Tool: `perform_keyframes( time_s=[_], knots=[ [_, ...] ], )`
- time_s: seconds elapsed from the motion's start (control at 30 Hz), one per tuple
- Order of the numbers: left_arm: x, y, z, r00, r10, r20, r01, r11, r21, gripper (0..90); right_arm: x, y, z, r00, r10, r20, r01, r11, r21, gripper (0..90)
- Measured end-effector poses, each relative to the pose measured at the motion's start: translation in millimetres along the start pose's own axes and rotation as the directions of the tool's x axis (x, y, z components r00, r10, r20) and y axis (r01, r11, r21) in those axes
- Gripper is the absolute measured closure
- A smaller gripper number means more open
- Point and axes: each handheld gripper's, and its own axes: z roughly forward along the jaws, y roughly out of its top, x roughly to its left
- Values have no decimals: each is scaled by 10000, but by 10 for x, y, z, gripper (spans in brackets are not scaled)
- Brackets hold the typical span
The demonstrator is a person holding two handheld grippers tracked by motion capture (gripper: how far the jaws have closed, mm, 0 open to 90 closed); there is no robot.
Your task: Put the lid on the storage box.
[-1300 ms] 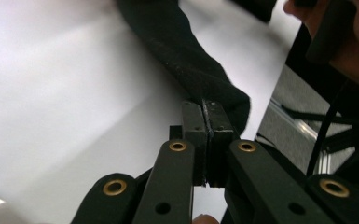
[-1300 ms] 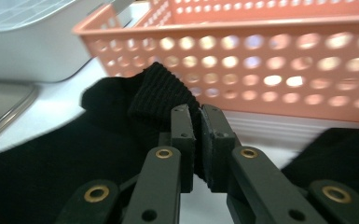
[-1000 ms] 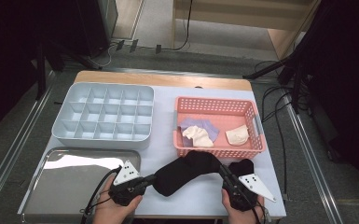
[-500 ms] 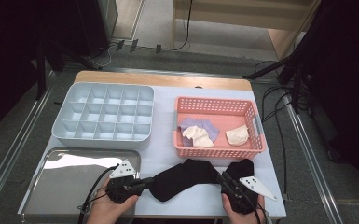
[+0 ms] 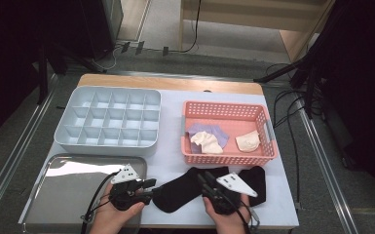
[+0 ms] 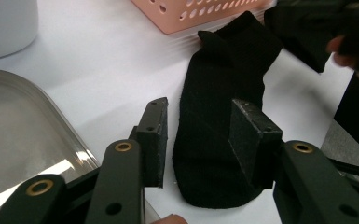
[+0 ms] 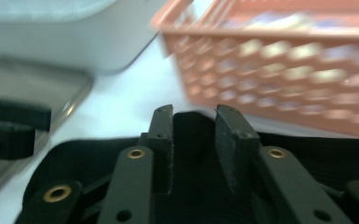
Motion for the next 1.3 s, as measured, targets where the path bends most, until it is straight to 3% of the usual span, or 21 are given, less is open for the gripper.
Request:
perform_keyframes(
  time_s=[0.17,0.23,0.33,0.47,0.53,0.6,0.7,0.8,0.9,1.03,1.1,1.2,1.3],
  knots=[
    [9,-3,-10,10000,17,5,-17,10000,3,558,96,-31,380,9981,-532,301,497,9930,1074,583],
    [14,-2,-18,10000,11,89,-10,10000,-92,549,95,-65,456,9951,-759,640,665,9883,1371,690],
    [24,0,-26,9999,-36,116,37,9999,-109,542,69,-69,449,9948,-726,715,620,9880,1416,855],
    [24,3,-28,10000,-46,64,47,9998,-188,533,-8,8,323,9999,-116,118,110,9985,535,879],
    [20,8,-32,10000,-56,30,57,9997,-225,529,-20,77,238,9998,-58,-170,57,10000,-58,880],
    [20,10,-36,10000,-71,-25,70,9996,-278,522,-6,171,149,9979,-355,-549,330,9984,-463,879],
    [25,10,-44,9998,-148,-128,142,9991,-389,514,46,311,-31,9940,-834,-707,723,9864,-1478,879],
    [38,8,-54,9997,-200,-168,191,9986,-500,512,71,423,-203,9924,-1115,-516,958,9651,-2436,878],
    [49,6,-65,9994,-251,-224,238,9982,-549,511,98,444,-286,9889,-1469,-202,1344,9454,-2969,877],
    [57,4,-71,9995,-243,-215,230,9980,-581,508,157,297,-188,9801,-1797,-839,1551,9581,-2408,875],
    [60,4,-78,9994,-263,-233,250,9980,-572,506,212,143,-104,9708,-1834,-1547,1530,9698,-1900,874],
    [76,3,-89,9991,-336,-261,319,9975,-633,505,307,-48,-23,9502,-2116,-2287,1912,9756,-1084,874],
    [108,-3,-102,9981,-512,-344,487,9964,-699,505,388,-167,16,9219,-2446,-3005,2487,9682,-250,863]
  ],
)
